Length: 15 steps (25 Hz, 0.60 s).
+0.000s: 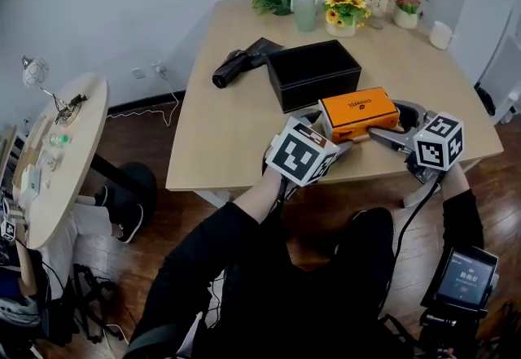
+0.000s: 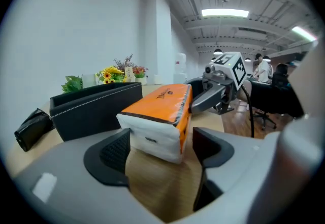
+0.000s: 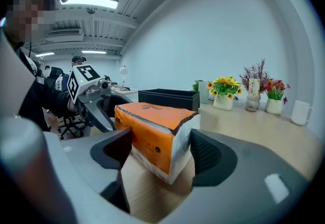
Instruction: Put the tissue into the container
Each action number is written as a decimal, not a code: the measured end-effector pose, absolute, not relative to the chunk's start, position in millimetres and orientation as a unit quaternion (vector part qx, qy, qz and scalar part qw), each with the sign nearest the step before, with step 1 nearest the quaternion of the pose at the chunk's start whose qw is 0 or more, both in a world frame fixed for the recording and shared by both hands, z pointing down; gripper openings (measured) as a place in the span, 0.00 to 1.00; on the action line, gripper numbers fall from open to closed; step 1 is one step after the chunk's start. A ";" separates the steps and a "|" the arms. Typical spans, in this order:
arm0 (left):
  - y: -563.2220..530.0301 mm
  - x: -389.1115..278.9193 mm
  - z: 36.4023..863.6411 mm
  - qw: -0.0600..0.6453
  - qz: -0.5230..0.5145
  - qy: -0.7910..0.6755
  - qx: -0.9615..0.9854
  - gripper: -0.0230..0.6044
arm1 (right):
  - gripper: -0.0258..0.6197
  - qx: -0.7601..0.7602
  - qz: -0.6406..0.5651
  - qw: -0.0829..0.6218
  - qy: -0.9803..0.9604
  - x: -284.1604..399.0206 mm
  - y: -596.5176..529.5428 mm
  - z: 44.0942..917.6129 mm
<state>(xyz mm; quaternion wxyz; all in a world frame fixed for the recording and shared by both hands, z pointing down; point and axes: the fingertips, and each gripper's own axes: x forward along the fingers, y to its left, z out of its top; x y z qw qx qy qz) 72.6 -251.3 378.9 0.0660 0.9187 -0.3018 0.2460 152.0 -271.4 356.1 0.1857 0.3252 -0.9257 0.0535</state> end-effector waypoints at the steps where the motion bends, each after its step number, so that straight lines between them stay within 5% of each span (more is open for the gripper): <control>1: -252.9 71.3 378.3 0.065 0.244 -0.304 0.919 0.58 | 0.61 0.326 0.054 0.182 -0.926 152.3 -271.7 356.2; 15: -239.1 42.8 343.7 -0.009 0.255 -0.307 0.917 0.53 | 0.52 0.297 -0.003 0.208 -0.932 131.9 -243.1 311.1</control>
